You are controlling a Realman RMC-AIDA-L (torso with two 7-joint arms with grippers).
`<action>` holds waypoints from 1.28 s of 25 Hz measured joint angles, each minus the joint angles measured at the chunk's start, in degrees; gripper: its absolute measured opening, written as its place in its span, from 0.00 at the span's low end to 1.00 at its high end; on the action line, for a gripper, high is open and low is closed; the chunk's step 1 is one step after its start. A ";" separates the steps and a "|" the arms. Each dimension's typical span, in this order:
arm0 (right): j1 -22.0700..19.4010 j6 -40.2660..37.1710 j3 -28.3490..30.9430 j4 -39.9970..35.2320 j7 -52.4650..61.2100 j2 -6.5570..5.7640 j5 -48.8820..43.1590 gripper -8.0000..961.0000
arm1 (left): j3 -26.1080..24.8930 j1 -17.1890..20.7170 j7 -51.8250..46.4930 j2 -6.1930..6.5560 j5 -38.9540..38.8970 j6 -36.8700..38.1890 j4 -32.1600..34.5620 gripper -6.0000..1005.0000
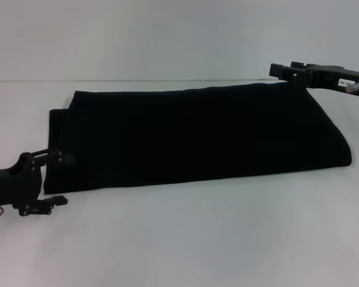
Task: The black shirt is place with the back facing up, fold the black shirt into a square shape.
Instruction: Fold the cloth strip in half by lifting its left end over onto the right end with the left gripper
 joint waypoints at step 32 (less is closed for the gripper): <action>-0.08 -0.04 0.00 0.03 0.07 -0.06 1.50 0.78 | 0.36 -0.79 -0.09 0.20 1.60 -7.74 -3.01 0.90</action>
